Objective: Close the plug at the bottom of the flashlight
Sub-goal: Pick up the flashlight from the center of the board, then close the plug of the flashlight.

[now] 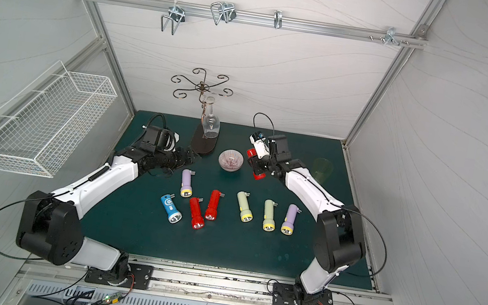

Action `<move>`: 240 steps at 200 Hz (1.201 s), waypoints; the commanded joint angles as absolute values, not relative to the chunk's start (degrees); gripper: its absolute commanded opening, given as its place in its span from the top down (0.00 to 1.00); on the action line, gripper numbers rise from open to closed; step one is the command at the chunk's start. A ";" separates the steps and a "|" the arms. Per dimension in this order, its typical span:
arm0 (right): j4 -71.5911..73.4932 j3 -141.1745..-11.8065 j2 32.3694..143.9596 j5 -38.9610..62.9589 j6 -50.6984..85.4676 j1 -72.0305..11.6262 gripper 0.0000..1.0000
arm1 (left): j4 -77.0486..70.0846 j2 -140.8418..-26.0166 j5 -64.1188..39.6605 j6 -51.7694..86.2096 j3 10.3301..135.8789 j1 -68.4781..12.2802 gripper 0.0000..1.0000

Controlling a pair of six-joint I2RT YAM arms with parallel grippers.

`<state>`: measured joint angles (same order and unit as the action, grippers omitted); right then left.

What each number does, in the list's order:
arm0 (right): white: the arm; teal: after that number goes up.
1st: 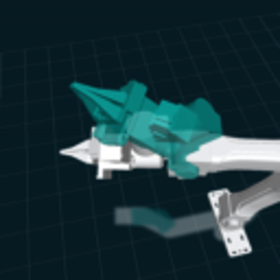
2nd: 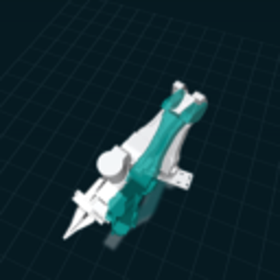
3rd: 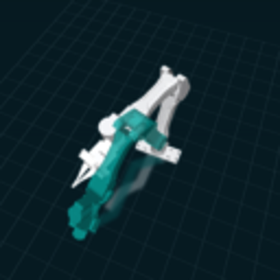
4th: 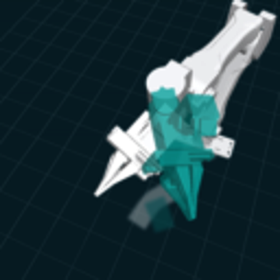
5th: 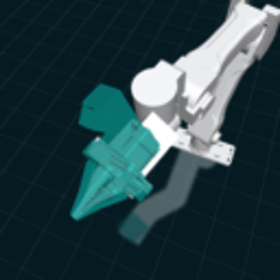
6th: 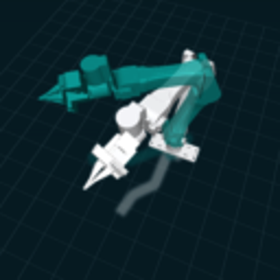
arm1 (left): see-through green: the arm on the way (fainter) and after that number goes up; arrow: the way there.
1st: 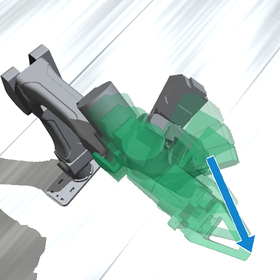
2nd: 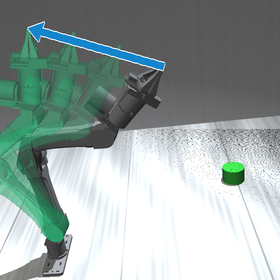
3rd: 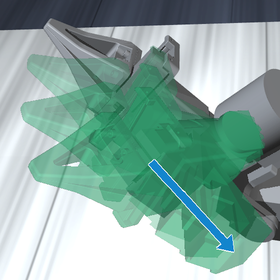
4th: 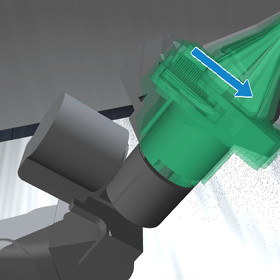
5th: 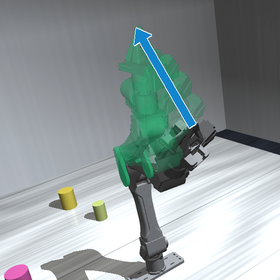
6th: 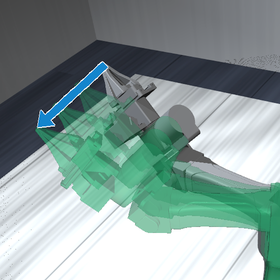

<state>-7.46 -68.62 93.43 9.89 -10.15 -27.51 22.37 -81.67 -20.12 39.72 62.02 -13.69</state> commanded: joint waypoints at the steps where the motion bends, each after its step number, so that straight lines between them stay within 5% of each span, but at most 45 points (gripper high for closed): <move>1: 13.96 -62.33 89.77 11.60 -17.34 -27.25 1.00 | 19.76 -81.23 -24.00 47.54 65.22 -15.84 0.09; 84: 49.81 -42.51 89.31 8.40 -30.16 -27.77 1.00 | 14.30 -87.10 -22.29 64.99 72.74 -28.40 0.16; 119: 54.12 -40.20 90.30 9.80 -32.05 -27.36 1.00 | 13.36 -89.39 -20.80 70.59 76.27 -29.69 0.31; 149: 64.68 -36.98 92.93 14.77 -33.67 -27.20 1.00 | 9.39 -91.41 -21.76 80.24 76.56 -30.62 0.34; 240: 65.13 -36.54 93.47 16.52 -32.93 -27.16 1.00 | 0.70 -96.46 -23.21 98.17 77.95 -34.87 0.38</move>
<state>62.00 -36.45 93.38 15.55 -32.60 -27.44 6.02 -94.74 -21.91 90.76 74.56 -33.65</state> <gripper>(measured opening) 0.394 0.625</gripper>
